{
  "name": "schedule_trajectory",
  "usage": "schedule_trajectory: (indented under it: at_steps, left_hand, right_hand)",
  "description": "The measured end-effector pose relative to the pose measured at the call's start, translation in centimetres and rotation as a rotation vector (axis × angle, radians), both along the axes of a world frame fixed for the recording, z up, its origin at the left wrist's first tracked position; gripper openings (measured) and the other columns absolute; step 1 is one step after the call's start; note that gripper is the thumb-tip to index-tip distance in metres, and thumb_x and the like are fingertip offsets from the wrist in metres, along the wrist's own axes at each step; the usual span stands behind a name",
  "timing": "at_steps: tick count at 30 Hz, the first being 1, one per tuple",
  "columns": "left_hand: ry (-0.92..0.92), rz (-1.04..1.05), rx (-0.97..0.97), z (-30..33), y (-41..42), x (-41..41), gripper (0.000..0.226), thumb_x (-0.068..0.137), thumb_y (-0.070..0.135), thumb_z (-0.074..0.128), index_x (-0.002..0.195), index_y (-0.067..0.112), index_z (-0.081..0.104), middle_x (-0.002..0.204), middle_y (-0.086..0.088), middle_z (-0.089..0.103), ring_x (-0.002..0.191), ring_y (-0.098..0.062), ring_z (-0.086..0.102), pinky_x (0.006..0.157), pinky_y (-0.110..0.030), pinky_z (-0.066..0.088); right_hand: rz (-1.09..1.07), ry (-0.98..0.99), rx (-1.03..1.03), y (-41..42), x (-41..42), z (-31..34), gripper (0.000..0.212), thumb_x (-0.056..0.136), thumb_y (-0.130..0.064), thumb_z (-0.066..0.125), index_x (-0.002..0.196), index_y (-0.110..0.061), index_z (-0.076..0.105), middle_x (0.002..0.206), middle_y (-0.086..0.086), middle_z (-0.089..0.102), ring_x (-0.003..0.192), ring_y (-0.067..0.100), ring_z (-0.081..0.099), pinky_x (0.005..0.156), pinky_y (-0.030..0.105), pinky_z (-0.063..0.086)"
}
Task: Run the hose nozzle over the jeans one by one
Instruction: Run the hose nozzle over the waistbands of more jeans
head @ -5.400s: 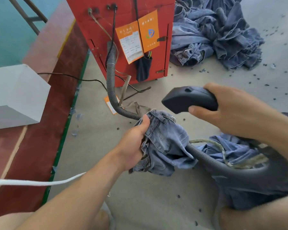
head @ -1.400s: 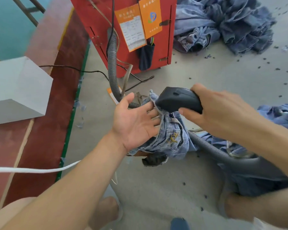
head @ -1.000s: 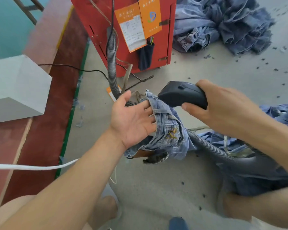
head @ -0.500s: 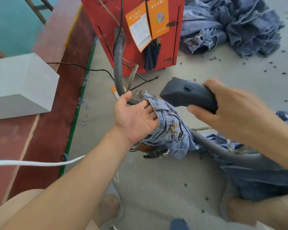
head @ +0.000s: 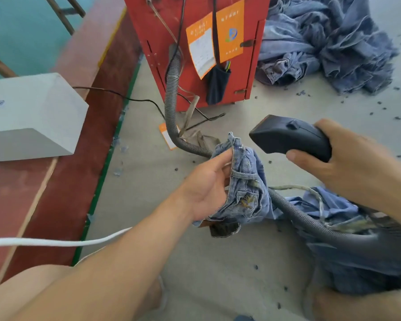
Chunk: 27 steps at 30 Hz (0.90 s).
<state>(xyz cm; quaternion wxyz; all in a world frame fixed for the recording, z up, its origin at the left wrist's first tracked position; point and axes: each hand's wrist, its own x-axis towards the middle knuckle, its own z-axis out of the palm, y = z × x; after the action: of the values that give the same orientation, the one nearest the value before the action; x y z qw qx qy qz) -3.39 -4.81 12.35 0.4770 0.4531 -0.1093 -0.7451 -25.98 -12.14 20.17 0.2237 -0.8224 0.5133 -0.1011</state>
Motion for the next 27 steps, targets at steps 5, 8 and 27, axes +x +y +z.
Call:
schedule_trajectory:
  at_steps: [5, 8, 27]
  left_hand:
    - [0.126, 0.129, 0.028, -1.0, -0.4, -1.2, 0.035, 0.105, 0.015, 0.054, 0.138, 0.009, 0.06, 0.129, -0.013, 0.064, 0.122, -0.031, 0.058, 0.117, -0.057, 0.039]
    - [0.085, 0.202, 0.094, -1.4, -0.8, -1.7, 0.028, 0.097, -0.003, 0.061, 0.118, 0.016, 0.063, 0.1, -0.007, 0.073, 0.088, -0.023, 0.068, 0.098, -0.047, 0.053]
    - [0.079, 0.275, 0.019, -0.9, -0.8, -1.8, 0.027, 0.095, -0.006, 0.06, 0.111, 0.011, 0.073, 0.094, -0.007, 0.078, 0.075, -0.015, 0.074, 0.074, -0.032, 0.063]
  right_hand:
    - [-0.002, -0.016, 0.037, 0.0, 0.0, 0.7, 0.032, 0.081, -0.073, 0.056, 0.094, -0.046, 0.047, 0.057, -0.008, 0.059, 0.059, -0.005, 0.06, 0.047, 0.029, 0.04]
    - [-0.004, -0.018, 0.025, -0.1, 0.0, 1.2, 0.033, 0.08, -0.076, 0.055, 0.095, -0.047, 0.048, 0.072, -0.026, 0.063, 0.052, 0.002, 0.06, 0.048, 0.03, 0.042]
    - [-0.121, -0.33, 0.348, -1.6, 0.2, 0.0, 0.019, 0.093, -0.049, 0.069, 0.096, -0.032, 0.06, 0.056, 0.004, 0.061, 0.044, 0.026, 0.058, 0.043, 0.039, 0.053]
